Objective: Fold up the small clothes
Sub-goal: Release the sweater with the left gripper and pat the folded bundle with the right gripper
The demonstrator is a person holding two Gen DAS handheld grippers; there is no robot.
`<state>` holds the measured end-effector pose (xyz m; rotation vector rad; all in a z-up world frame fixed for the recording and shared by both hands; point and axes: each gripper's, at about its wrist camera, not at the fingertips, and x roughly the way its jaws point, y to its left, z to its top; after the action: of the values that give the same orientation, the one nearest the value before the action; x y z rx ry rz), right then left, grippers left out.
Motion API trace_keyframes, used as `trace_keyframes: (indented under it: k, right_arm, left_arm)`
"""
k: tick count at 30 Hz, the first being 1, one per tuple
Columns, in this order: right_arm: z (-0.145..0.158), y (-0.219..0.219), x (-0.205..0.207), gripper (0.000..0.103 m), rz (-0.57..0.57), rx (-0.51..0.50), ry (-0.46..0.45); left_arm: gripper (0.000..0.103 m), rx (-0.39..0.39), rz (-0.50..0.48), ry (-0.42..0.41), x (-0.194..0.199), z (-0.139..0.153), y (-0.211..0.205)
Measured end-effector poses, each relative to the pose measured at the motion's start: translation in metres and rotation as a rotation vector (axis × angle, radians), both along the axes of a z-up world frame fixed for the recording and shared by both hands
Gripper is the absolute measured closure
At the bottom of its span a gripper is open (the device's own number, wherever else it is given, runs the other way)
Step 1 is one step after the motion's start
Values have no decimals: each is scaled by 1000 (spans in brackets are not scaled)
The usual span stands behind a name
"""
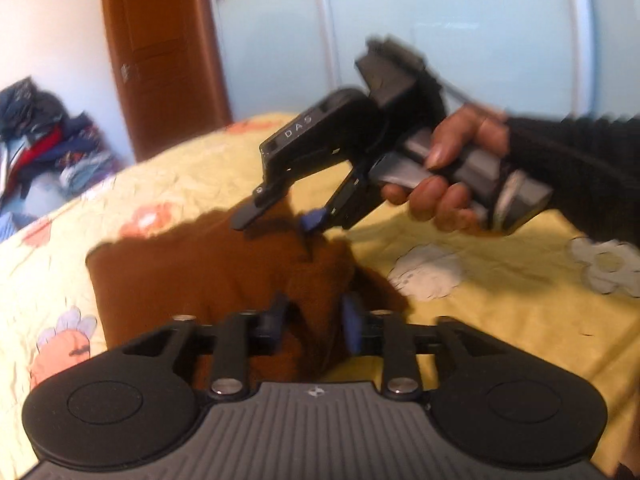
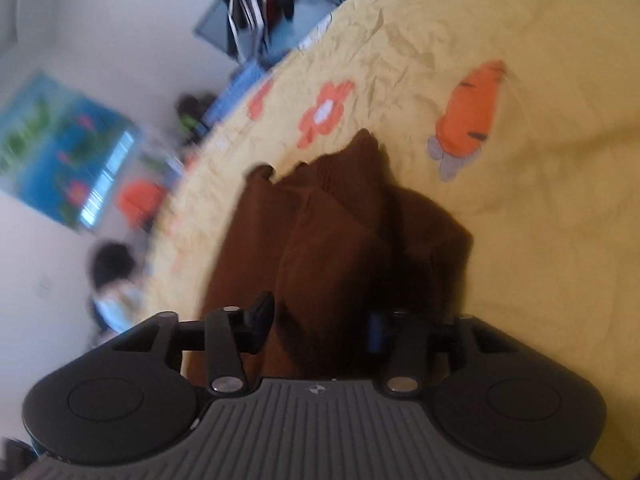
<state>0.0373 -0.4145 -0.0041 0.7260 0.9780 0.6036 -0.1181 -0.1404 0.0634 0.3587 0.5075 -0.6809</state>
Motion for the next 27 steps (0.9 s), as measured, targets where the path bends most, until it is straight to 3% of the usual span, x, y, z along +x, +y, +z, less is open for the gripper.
trace_keyframes:
  k: [1,2,3,4,5,6,7,10,13,16,17,19,21,23,25,27]
  right_arm:
    - [0,-1,0,42,-8,31,-5]
    - [2,0,1,40,-3,36,-21]
    - [4,3,5,40,11,26,-31]
    - [5,8,9,40,23,3,-32]
    - [5,14,13,47,31,-28,-34]
    - [5,19,17,73,40,-66,-40]
    - [6,26,21,79,54,-111,-50]
    - [21,28,15,79,88,-150,-146]
    - [23,9,14,79,55,-181,-168]
    - [2,0,16,64,16,-167,-116]
    - [5,-5,11,48,-1,-132,-111]
    - [19,-9,-1,27,-32,-93,-153]
    - [32,-9,-10,28,-24,-99,-209]
    - [35,-5,-8,31,-19,-153,-192]
    - [33,2,-1,40,-12,-220,-179]
    - [29,4,5,52,-15,-236,-161]
  left_arm:
    - [27,-17,-2,-18,3,5,11]
    - [7,-39,13,-49,-5,12,18]
    - [4,-68,27,-85,-9,17,26]
    - [4,-91,34,-114,-13,22,34]
    - [4,-99,41,-125,-16,26,40]
    - [4,-95,60,-128,-23,30,41]
    - [4,-83,93,-131,-26,32,43]
    - [4,-76,184,-124,-23,34,61]
    - [4,-149,243,-26,-10,33,82]
    - [4,-209,306,96,12,29,99]
    - [4,-212,316,115,12,28,100]
    - [4,-185,270,78,3,26,99]
    - [5,-57,186,15,-12,13,88]
    - [5,52,113,-7,-18,-4,76]
    - [5,109,93,-3,-26,-16,68]
    - [12,128,109,22,-27,-23,65]
